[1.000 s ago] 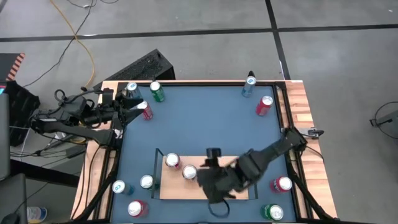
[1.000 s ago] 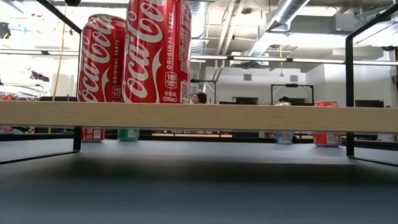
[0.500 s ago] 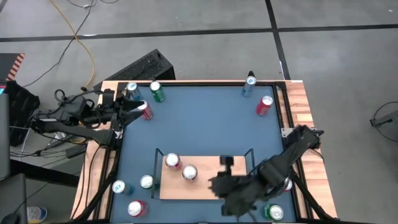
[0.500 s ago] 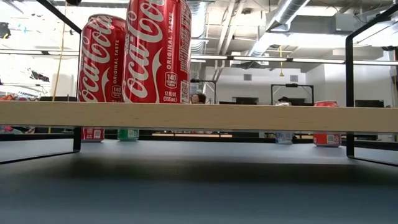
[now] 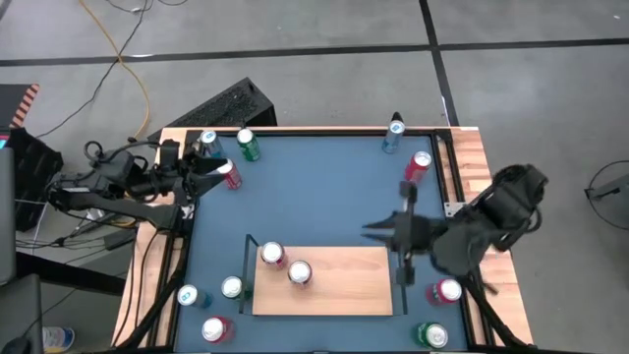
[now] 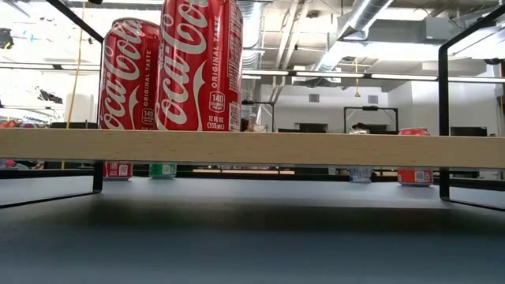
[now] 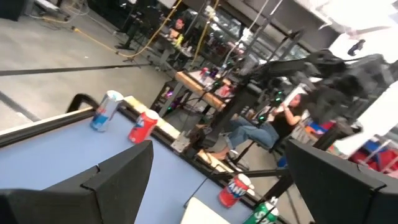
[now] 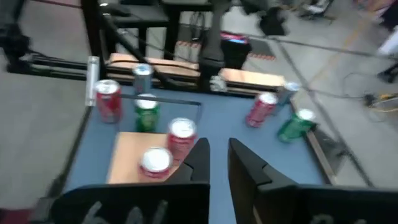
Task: Place canned beverage on shelf
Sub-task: Put the right red soda can on the shelf aligned with the other red soda can
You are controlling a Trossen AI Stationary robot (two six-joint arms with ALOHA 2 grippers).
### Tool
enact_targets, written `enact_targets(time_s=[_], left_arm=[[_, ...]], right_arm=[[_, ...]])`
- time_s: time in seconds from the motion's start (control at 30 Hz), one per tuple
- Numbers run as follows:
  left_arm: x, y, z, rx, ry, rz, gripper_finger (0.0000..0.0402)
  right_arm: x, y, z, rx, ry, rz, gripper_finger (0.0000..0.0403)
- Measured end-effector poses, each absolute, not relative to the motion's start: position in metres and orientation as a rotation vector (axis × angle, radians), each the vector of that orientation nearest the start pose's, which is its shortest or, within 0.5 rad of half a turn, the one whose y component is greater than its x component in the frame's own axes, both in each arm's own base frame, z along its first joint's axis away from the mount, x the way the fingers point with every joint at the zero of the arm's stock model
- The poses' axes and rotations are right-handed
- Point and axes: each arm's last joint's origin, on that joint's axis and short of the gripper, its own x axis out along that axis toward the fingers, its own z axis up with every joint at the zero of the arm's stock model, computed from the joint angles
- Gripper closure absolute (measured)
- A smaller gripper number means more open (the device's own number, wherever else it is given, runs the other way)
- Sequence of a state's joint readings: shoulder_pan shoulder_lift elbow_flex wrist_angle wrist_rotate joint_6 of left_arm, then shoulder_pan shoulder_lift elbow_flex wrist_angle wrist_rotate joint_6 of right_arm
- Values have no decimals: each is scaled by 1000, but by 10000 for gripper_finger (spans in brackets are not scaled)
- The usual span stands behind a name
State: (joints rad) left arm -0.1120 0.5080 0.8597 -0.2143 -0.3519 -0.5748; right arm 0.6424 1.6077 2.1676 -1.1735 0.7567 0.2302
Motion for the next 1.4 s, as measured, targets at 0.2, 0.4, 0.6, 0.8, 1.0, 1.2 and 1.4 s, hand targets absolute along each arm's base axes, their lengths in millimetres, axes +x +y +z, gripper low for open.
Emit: enact_targets(time_s=[0.2,0.4,0.6,0.8,1.0,1.2,1.4], left_arm=[[88,0,388,-622,-227,178,50],[86,0,389,-623,-235,175,50],[85,1,389,-611,-241,201,50],[85,1,388,-629,-235,195,50],[86,1,387,-659,-224,195,50],[86,1,386,-671,-226,211,50],[86,1,386,-676,-228,211,50]], right_arm=[[211,120,478,-58,414,-243,383],[214,118,407,138,213,-204,401],[223,117,359,262,66,-204,402],[227,114,359,305,1,-209,402],[230,106,372,314,-110,-260,402],[229,80,400,154,-324,-420,402],[218,47,421,107,-455,-632,402]])
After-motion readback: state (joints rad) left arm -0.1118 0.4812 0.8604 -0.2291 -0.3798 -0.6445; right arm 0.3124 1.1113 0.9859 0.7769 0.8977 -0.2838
